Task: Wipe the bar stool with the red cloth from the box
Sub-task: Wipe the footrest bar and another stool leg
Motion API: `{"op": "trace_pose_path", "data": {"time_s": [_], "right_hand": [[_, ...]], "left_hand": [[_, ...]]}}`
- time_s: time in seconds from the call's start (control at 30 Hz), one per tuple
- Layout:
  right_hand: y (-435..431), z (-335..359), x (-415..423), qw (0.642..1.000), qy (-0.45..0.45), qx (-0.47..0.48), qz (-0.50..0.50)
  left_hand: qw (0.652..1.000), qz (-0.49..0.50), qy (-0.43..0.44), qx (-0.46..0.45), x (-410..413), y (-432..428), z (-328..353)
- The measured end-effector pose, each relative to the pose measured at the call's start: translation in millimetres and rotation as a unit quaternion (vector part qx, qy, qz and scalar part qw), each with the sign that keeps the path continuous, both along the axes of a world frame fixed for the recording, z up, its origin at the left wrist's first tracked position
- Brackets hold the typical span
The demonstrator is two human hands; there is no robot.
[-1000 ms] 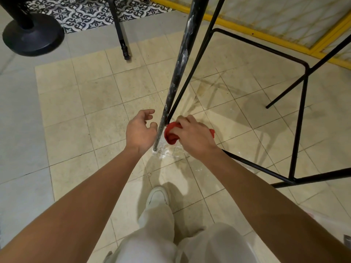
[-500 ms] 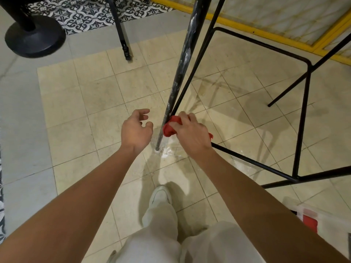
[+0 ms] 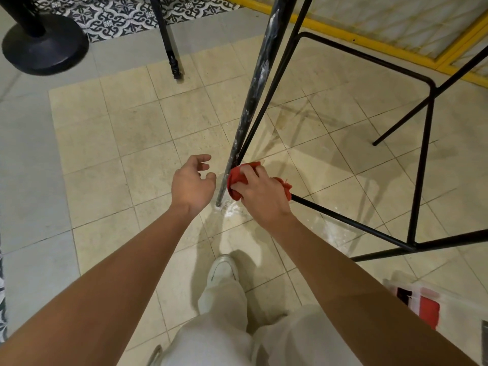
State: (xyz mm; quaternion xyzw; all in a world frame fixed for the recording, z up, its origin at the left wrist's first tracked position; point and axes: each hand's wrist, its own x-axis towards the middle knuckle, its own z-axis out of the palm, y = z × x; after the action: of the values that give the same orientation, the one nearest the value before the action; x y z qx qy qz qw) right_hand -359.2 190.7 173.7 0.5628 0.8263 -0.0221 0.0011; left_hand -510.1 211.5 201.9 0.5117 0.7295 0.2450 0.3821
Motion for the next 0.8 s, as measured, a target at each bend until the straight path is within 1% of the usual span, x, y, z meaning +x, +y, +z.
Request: {"op": "trace_pose_path", "data": {"time_s": [0.07, 0.1, 0.17, 0.2, 0.23, 0.27, 0.33, 0.43, 0.53, 0.57, 0.67, 0.7, 0.73, 0.8], "right_hand": [[3, 4, 9, 0.999, 0.024, -0.017, -0.028], [5, 7, 15, 0.996, 0.055, -0.019, -0.07], [11, 15, 24, 0.977, 0.118, -0.012, -0.175], [15, 16, 26, 0.967, 0.141, -0.008, -0.211], [18, 17, 25, 0.964, 0.153, -0.009, -0.219], [19, 16, 21, 0.966, 0.161, -0.019, -0.201], [15, 12, 11, 0.978, 0.152, -0.042, -0.133], [7, 9, 15, 0.982, 0.144, -0.057, -0.104], [0, 9, 34, 0.993, 0.083, -0.07, -0.044], [-2, 10, 41, 0.993, 0.078, -0.073, -0.056], [-1, 11, 43, 0.982, 0.091, -0.079, -0.147], [3, 13, 37, 0.978, 0.096, -0.086, -0.163], [7, 15, 30, 0.977, 0.104, -0.091, -0.16], [11, 17, 14, 0.981, 0.119, -0.091, -0.124]], "left_hand": [[1.0, 0.004, 0.002, -0.005, -4, 1, 0], [1.0, 0.007, 0.002, -0.007, -4, 2, 0], [1.0, 0.015, -0.002, -0.009, -5, 2, 0], [1.0, 0.015, -0.003, -0.01, -5, 3, 1], [1.0, 0.014, -0.002, -0.011, -3, 3, 1], [1.0, 0.012, -0.002, -0.012, -2, 3, 2], [1.0, 0.008, -0.003, -0.014, 2, 3, 3], [1.0, -0.001, -0.003, -0.015, 6, 1, 4], [1.0, -0.008, 0.003, -0.018, 7, -2, 3], [1.0, -0.012, 0.005, -0.018, 8, -3, 2], [1.0, -0.023, 0.006, -0.017, 10, -5, 2], [1.0, -0.024, 0.003, -0.016, 12, -5, 3], [1.0, -0.024, 0.001, -0.015, 12, -4, 3], [1.0, -0.023, 0.0, -0.011, 14, -3, 4]]}}
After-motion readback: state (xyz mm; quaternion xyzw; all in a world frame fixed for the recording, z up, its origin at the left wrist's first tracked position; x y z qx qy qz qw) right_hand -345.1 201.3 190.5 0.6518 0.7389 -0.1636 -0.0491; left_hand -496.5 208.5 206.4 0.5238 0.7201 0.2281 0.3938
